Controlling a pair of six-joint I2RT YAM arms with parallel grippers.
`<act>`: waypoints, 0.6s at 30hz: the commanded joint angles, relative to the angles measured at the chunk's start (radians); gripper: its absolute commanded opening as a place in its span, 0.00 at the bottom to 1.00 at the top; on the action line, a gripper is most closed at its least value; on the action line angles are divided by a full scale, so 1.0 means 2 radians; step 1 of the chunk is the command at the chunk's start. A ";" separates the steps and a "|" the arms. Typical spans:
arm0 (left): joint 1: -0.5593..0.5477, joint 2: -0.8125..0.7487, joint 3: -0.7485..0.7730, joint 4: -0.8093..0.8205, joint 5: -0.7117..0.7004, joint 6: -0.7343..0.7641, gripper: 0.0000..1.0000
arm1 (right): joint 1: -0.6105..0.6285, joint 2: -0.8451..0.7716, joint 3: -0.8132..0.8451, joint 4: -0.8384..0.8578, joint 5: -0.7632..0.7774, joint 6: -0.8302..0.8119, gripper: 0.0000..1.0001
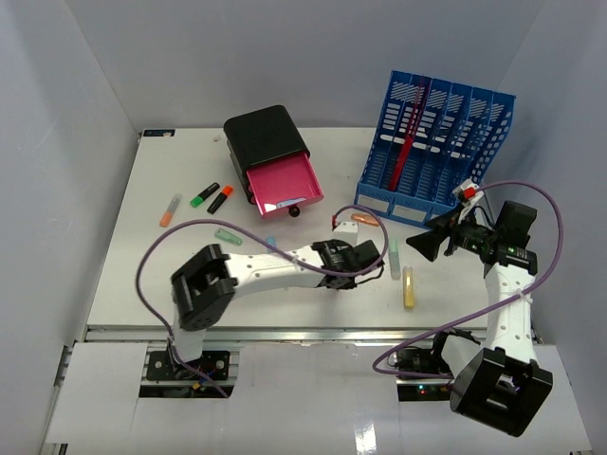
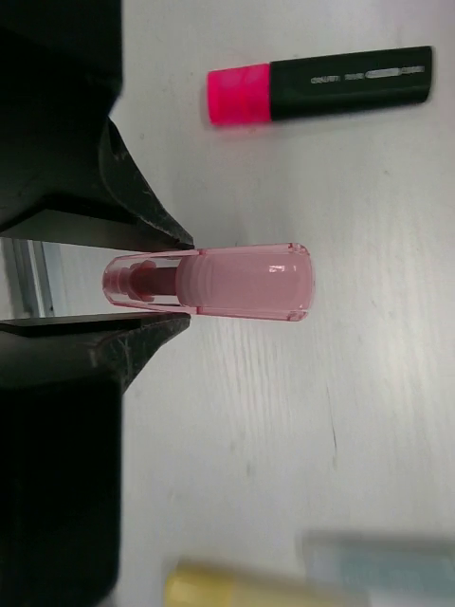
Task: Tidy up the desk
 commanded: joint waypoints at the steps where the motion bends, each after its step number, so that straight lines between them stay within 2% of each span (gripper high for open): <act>1: 0.047 -0.218 -0.100 0.083 -0.002 -0.008 0.10 | -0.001 -0.004 0.004 -0.044 -0.057 -0.073 0.90; 4: 0.126 -0.311 -0.156 0.138 0.022 -0.040 0.10 | -0.001 0.002 0.003 -0.043 -0.058 -0.073 0.89; 7: 0.199 -0.343 -0.176 0.182 0.037 -0.065 0.11 | 0.000 0.010 0.002 -0.043 -0.060 -0.073 0.89; 13: 0.287 -0.276 -0.109 0.187 0.062 -0.138 0.13 | 0.000 0.016 -0.001 -0.042 -0.059 -0.073 0.89; 18: 0.327 -0.197 -0.057 0.187 0.080 -0.197 0.14 | 0.000 0.017 -0.002 -0.039 -0.055 -0.073 0.90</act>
